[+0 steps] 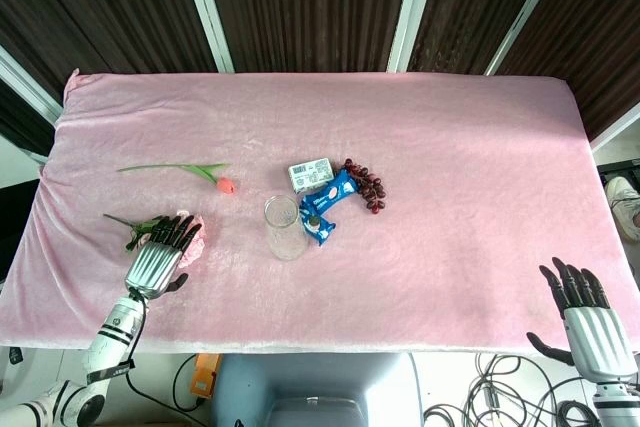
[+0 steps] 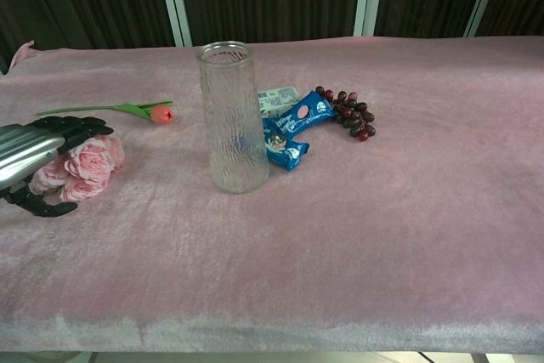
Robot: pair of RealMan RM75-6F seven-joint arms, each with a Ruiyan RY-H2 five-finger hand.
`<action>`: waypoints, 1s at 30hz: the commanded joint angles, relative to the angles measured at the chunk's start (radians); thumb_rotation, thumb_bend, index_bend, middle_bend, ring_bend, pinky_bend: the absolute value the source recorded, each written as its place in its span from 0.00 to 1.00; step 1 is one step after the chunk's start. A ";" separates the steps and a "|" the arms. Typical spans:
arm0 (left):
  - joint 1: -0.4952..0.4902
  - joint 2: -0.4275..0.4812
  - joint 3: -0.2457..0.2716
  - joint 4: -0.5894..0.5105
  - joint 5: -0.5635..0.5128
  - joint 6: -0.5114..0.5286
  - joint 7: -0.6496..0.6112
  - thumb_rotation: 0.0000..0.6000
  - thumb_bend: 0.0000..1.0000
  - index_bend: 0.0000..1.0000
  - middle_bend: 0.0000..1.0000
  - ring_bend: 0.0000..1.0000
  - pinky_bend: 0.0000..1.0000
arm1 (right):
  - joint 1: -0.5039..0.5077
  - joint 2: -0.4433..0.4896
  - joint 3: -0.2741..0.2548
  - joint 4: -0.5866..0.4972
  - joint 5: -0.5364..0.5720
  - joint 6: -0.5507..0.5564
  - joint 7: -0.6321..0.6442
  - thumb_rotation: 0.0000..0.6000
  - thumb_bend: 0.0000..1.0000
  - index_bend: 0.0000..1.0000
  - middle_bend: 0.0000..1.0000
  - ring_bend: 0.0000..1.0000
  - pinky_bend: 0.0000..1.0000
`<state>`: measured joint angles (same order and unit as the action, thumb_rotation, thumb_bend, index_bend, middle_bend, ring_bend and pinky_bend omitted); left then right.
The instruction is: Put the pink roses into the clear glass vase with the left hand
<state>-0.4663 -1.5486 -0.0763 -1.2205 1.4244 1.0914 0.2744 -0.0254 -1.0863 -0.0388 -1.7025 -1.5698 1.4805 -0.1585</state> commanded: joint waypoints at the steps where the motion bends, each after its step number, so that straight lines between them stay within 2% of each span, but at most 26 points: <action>1: -0.003 -0.004 -0.003 0.003 -0.007 0.001 0.007 1.00 0.26 0.00 0.00 0.00 0.00 | 0.001 0.001 0.001 -0.001 0.002 -0.002 0.002 1.00 0.30 0.00 0.00 0.00 0.00; 14: -0.053 -0.065 -0.024 0.117 -0.047 -0.056 -0.020 1.00 0.28 0.00 0.00 0.00 0.03 | 0.004 0.006 0.003 -0.004 0.004 -0.002 0.008 1.00 0.30 0.00 0.00 0.00 0.00; 16: -0.063 -0.079 -0.024 0.147 -0.052 -0.076 -0.041 1.00 0.29 0.01 0.05 0.02 0.06 | 0.002 0.009 0.003 -0.002 0.003 0.002 0.013 1.00 0.30 0.00 0.00 0.00 0.00; 18: -0.071 -0.093 -0.025 0.180 -0.051 -0.084 -0.066 1.00 0.30 0.08 0.15 0.09 0.10 | -0.001 0.011 0.002 -0.002 0.002 0.006 0.017 1.00 0.30 0.00 0.00 0.00 0.00; 21: -0.077 -0.116 -0.022 0.229 -0.038 -0.075 -0.094 1.00 0.33 0.26 0.28 0.20 0.17 | -0.002 0.012 0.002 0.000 0.004 0.008 0.019 1.00 0.30 0.00 0.00 0.00 0.00; 23: -0.082 -0.126 -0.020 0.252 -0.031 -0.071 -0.110 1.00 0.39 0.37 0.37 0.28 0.24 | -0.002 0.011 0.002 0.001 0.006 0.006 0.018 1.00 0.30 0.00 0.00 0.00 0.00; 27: -0.082 -0.142 -0.025 0.280 -0.021 -0.037 -0.134 1.00 0.49 0.49 0.50 0.39 0.40 | -0.001 0.011 0.002 0.000 0.007 0.003 0.015 1.00 0.30 0.00 0.00 0.00 0.00; 30: -0.075 -0.151 -0.033 0.288 -0.010 0.011 -0.155 1.00 0.53 0.58 0.60 0.48 0.53 | -0.001 0.011 0.002 0.000 0.007 0.004 0.016 1.00 0.30 0.00 0.00 0.00 0.00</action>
<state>-0.5447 -1.6917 -0.1037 -0.9390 1.4059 1.0781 0.1341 -0.0265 -1.0754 -0.0366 -1.7030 -1.5629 1.4843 -0.1426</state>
